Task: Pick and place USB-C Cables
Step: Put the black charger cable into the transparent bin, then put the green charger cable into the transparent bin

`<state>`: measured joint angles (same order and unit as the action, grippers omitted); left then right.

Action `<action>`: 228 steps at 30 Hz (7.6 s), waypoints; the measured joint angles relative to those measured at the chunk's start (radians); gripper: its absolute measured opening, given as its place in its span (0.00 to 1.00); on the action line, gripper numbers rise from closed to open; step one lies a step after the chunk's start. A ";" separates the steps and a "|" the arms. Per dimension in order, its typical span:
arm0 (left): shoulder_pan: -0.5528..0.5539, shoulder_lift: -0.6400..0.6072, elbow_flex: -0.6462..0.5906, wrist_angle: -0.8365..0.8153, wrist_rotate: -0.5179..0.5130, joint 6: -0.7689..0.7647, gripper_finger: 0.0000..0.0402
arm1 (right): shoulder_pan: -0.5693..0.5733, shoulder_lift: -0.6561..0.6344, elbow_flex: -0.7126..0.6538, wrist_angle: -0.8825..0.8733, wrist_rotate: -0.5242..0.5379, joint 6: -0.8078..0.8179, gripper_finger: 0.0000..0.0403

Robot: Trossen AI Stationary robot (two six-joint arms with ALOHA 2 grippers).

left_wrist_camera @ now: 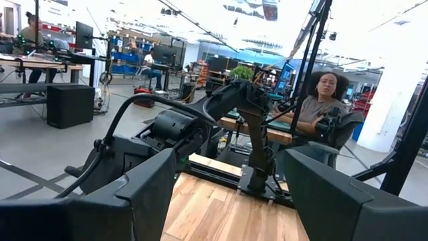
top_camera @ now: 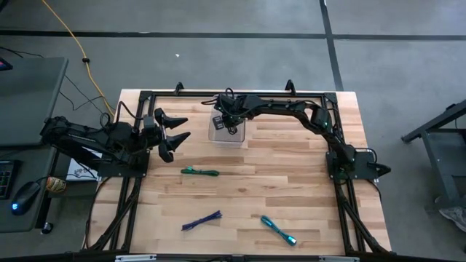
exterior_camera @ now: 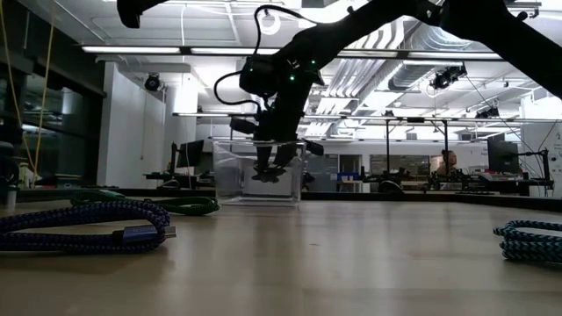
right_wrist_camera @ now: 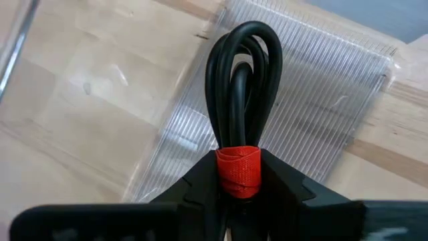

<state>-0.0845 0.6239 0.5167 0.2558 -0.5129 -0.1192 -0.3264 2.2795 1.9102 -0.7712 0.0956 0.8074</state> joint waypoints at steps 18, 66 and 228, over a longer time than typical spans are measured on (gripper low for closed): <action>0.000 0.000 0.000 -0.001 0.000 0.000 0.64 | 0.004 0.000 0.000 -0.014 0.030 0.023 0.52; 0.000 0.000 0.000 -0.005 0.001 -0.020 0.64 | 0.339 -1.238 -0.988 0.582 0.112 -0.308 0.57; 0.080 0.283 0.027 0.272 0.196 -0.218 0.00 | 0.394 -1.375 -1.174 0.941 0.002 -0.607 0.57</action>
<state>-0.0048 0.9070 0.5436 0.5278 -0.3169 -0.3368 0.0673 0.9043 0.7364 0.1699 0.0979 0.2001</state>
